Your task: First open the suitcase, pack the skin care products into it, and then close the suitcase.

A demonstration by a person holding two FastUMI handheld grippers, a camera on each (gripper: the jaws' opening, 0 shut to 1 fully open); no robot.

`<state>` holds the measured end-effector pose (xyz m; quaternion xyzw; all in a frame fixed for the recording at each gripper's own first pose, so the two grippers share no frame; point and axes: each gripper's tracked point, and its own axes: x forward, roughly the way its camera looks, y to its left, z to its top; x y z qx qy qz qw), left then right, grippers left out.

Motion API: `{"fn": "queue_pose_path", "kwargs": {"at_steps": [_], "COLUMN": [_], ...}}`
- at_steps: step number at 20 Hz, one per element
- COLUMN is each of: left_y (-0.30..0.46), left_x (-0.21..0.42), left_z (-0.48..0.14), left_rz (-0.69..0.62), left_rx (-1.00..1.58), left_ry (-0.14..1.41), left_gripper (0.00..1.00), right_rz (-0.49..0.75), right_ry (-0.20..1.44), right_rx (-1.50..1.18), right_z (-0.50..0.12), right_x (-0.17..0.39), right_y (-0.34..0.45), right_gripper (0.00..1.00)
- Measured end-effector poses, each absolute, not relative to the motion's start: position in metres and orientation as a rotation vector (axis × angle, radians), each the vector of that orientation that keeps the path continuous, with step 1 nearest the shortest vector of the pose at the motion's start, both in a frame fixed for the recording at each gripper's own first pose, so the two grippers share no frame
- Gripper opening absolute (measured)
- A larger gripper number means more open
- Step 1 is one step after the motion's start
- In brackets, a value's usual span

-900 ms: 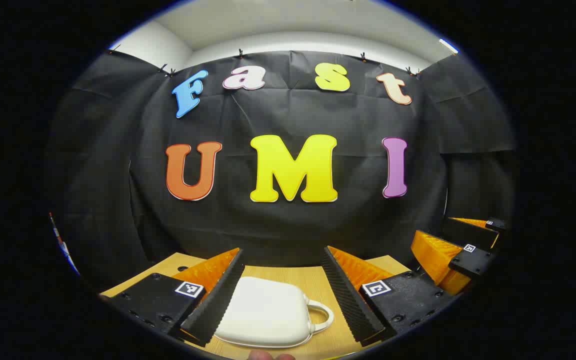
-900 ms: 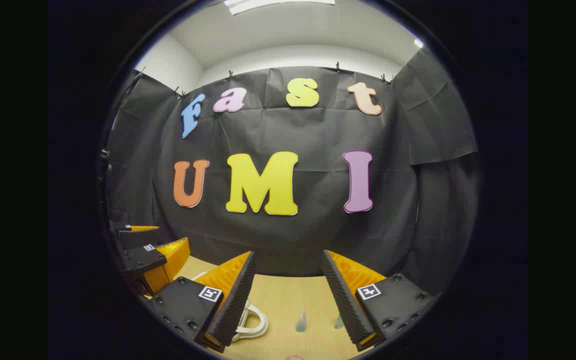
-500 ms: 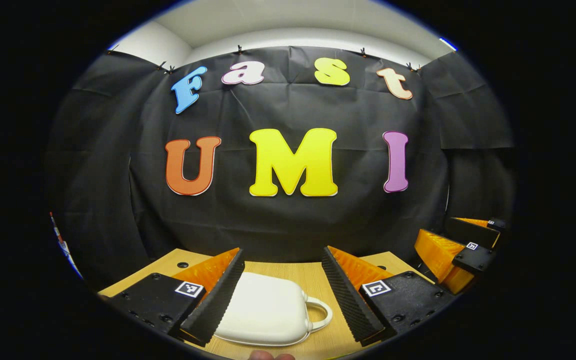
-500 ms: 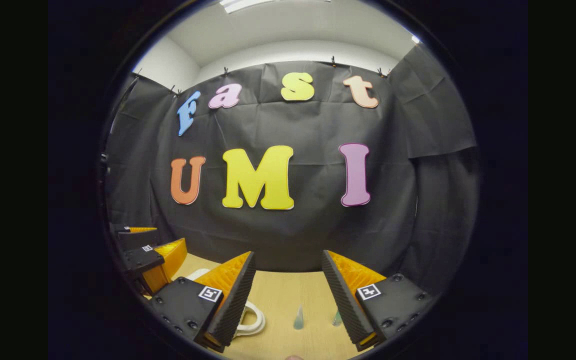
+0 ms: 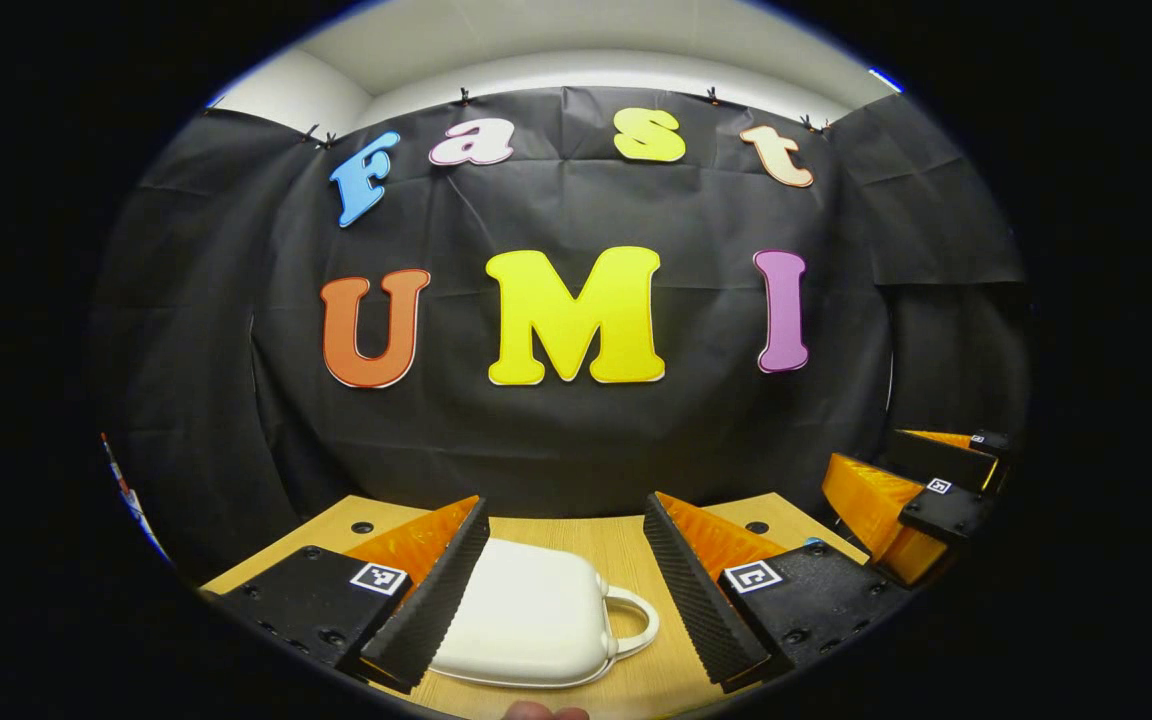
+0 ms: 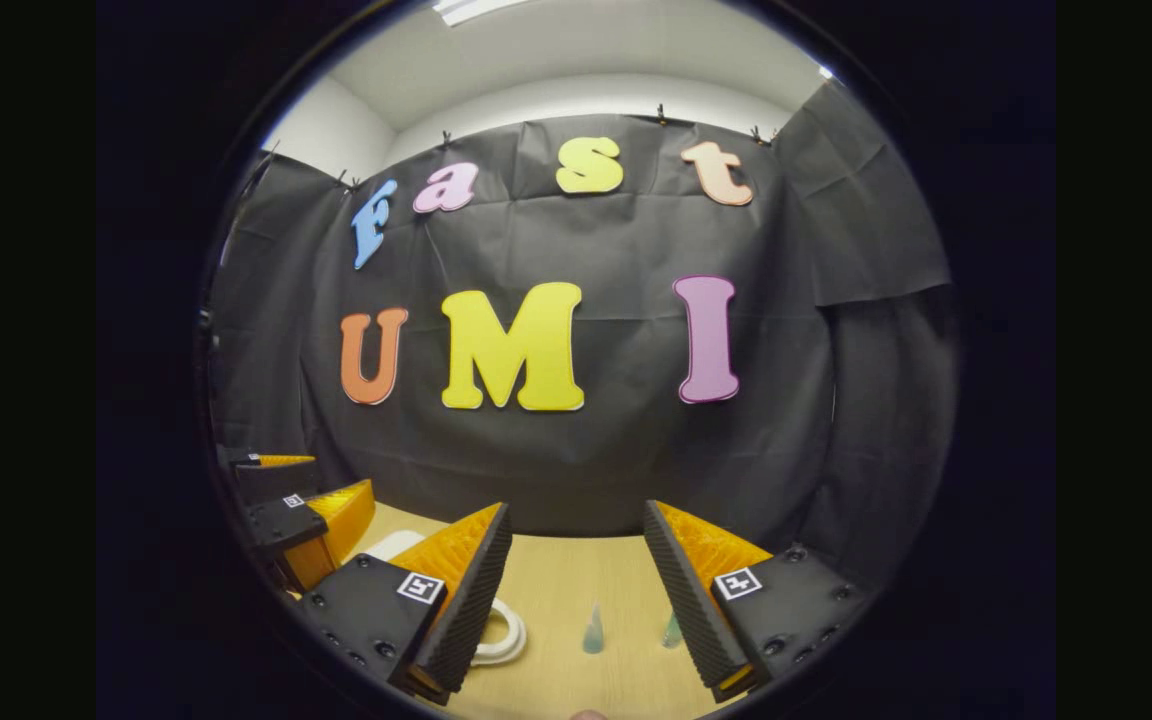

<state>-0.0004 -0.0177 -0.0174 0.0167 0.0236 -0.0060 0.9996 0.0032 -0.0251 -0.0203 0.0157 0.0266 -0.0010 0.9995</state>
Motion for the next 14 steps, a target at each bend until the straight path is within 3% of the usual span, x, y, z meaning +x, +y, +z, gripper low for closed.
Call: {"fn": "queue_pose_path", "kwargs": {"at_steps": [7,14], "left_y": [-0.040,-0.093], "left_x": [-0.002,0.022], "left_z": [-0.038,-0.100], "left_rz": [-0.049,-0.254], "left_rx": [0.120,0.429], "left_ry": [0.090,0.196], "left_gripper": [0.99,0.99], "right_rz": [-0.016,-0.135], "right_ry": [0.089,0.166], "right_rx": [0.013,0.004], "right_z": [-0.038,-0.070], "right_x": [-0.001,-0.017], "right_y": [-0.054,-0.129], "right_gripper": [0.80,0.80]}}
